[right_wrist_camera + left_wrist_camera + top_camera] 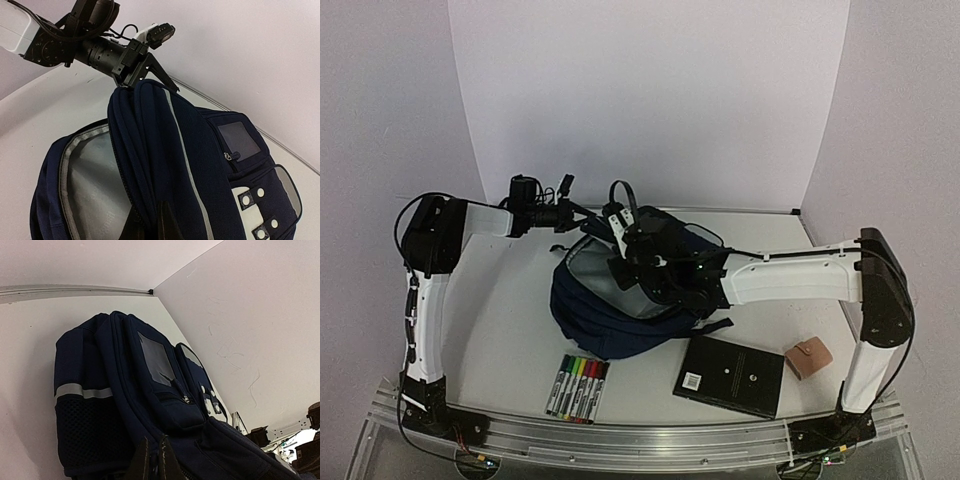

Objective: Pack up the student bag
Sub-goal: Unzip the student bag at the center of the board.

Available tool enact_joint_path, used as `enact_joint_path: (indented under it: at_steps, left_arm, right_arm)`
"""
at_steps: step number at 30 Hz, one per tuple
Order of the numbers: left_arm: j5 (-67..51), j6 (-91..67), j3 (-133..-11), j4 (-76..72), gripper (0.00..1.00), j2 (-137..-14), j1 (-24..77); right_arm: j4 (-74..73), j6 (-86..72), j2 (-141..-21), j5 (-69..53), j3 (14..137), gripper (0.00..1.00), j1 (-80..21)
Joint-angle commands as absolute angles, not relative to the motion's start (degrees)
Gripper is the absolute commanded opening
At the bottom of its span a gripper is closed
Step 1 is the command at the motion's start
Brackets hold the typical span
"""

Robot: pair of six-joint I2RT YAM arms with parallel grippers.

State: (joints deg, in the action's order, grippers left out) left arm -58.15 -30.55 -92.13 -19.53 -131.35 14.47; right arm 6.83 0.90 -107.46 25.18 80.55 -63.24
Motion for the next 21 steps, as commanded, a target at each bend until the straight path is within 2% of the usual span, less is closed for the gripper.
enact_joint_path:
  at_steps: [1,3,4,7,11,14,21]
  left_arm:
    - [-44.12,-30.38,-97.9,-20.75,0.06,-135.61,12.98]
    - [-43.86,-30.23,-97.54,-20.61,0.1,-134.47,13.01]
    - [-42.94,-29.58,-96.17,-20.1,0.16,-133.08,12.88]
    - [-39.44,-26.83,-91.26,-17.79,0.46,-125.87,12.34]
    - [-30.4,-25.38,-82.73,-13.5,0.72,-115.83,11.1]
    - [-28.37,-25.74,-77.93,-11.52,0.79,-109.57,9.43]
    - [-27.61,-25.66,-67.54,-7.1,0.83,-95.67,9.64]
  right_arm:
    - [12.99,-2.21,-99.69,26.52,81.91,0.0,-65.66]
    - [11.12,-2.77,-100.73,31.58,83.08,0.0,-65.61]
    - [9.51,-3.48,-101.68,34.46,84.2,0.0,-65.36]
    - [2.7,-7.96,-104.92,39.15,87.95,0.0,-63.05]
    - [-2.49,-13.01,-108.77,41.08,91.77,0.0,-58.79]
    - [-3.98,-14.26,-112.31,43.19,95.14,0.0,-56.63]
    - [-4.57,-11.72,-123.49,44.74,106.44,0.0,-54.51]
